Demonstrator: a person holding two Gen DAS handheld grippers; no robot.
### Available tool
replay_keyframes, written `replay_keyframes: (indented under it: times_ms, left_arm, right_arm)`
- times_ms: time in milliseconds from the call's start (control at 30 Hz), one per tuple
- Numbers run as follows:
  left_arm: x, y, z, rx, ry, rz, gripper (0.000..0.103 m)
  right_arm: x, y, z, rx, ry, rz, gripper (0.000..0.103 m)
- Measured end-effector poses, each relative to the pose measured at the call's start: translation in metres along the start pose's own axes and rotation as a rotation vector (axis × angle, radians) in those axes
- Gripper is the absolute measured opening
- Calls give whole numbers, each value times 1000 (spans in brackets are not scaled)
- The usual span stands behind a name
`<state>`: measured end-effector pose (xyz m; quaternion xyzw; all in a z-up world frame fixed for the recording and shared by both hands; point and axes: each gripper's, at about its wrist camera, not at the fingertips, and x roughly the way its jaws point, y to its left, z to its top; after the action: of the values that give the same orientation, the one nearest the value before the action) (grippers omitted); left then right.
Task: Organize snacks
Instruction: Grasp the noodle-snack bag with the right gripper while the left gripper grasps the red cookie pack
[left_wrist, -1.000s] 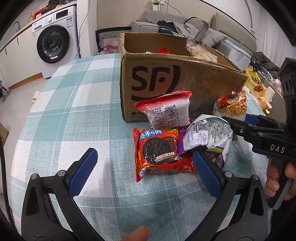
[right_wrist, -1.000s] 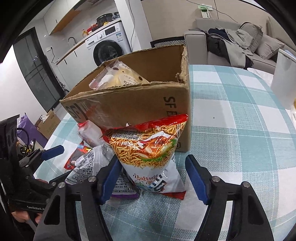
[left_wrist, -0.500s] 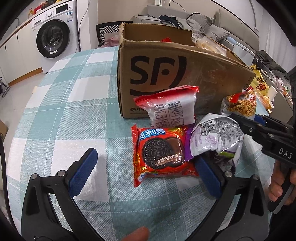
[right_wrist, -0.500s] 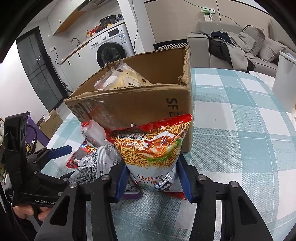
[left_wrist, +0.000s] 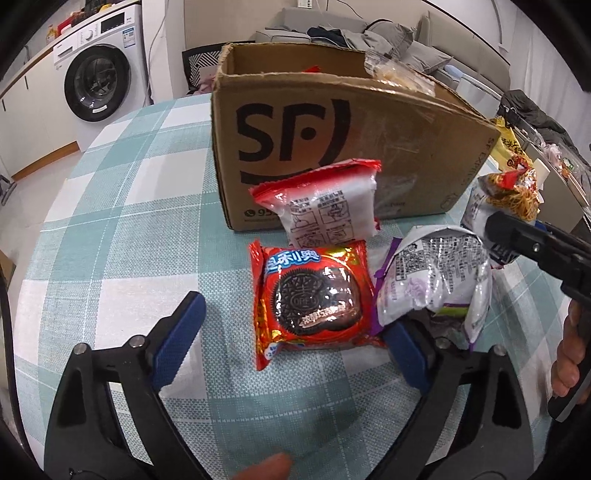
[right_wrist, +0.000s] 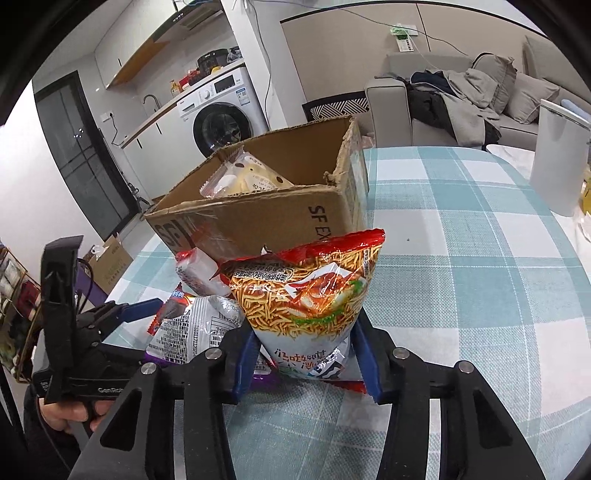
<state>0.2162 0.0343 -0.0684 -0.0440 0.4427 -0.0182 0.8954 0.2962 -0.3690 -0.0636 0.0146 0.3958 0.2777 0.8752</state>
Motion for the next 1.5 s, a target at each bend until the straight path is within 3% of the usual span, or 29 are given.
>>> replay_keyframes:
  times_ms: [133, 300, 567, 1500]
  left_arm:
    - [-1, -4, 0, 18, -5, -10, 82]
    - [-4, -15, -3, 49, -10, -13, 60]
    - [-16, -21, -8, 63, -41, -20, 44]
    - [-53, -8, -27, 4, -85, -56, 40]
  right_arm:
    - [-10, -3, -3, 6, -26, -9, 47]
    - [-17, -7, 0, 15, -40, -7, 47]
    - [-26, -9, 0, 27, -57, 8, 47]
    - [-29, -3, 3, 14, -61, 32, 47]
